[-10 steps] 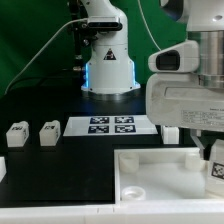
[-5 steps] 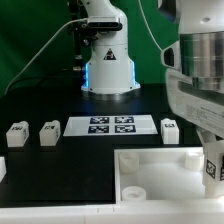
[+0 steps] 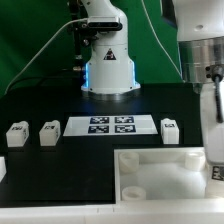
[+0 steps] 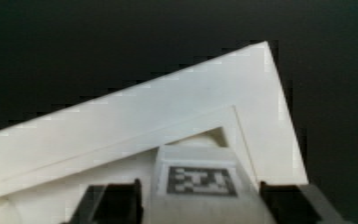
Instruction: Assemble one leg
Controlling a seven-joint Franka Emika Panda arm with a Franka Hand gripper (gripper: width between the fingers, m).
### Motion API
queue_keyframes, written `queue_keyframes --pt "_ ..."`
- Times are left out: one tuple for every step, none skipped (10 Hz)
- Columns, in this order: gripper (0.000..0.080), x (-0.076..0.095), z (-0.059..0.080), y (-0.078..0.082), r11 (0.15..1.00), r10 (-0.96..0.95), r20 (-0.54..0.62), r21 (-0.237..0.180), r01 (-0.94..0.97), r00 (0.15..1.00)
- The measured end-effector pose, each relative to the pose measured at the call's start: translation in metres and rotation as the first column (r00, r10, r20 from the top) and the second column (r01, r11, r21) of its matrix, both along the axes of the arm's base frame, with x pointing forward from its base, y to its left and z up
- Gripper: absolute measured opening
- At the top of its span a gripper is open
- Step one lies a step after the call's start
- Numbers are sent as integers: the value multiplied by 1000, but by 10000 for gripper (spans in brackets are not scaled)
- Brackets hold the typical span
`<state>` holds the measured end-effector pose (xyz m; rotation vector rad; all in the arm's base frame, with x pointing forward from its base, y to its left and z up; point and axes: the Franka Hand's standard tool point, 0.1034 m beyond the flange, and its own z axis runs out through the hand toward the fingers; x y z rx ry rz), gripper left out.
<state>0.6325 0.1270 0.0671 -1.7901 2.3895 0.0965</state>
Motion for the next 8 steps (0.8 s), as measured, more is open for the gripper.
queue_keyframes --pt "357 -1 0 1 1000 26 1 -3 -26 1000" --pt "544 -4 -2 3 986 164 11 -17 -164 986" --pt "616 -5 -4 1 936 351 21 -42 -350 936" --pt "616 -7 -7 0 832 551 8 -84 -548 835" --pt "642 -7 -9 -1 764 641 9 -98 -638 767" --pt "642 -7 -8 -2 739 670 11 -102 -665 743" --pt "648 -7 -9 -3 649 758 13 -116 -752 652" --pt "649 -7 -9 -3 567 821 15 -127 -814 570"
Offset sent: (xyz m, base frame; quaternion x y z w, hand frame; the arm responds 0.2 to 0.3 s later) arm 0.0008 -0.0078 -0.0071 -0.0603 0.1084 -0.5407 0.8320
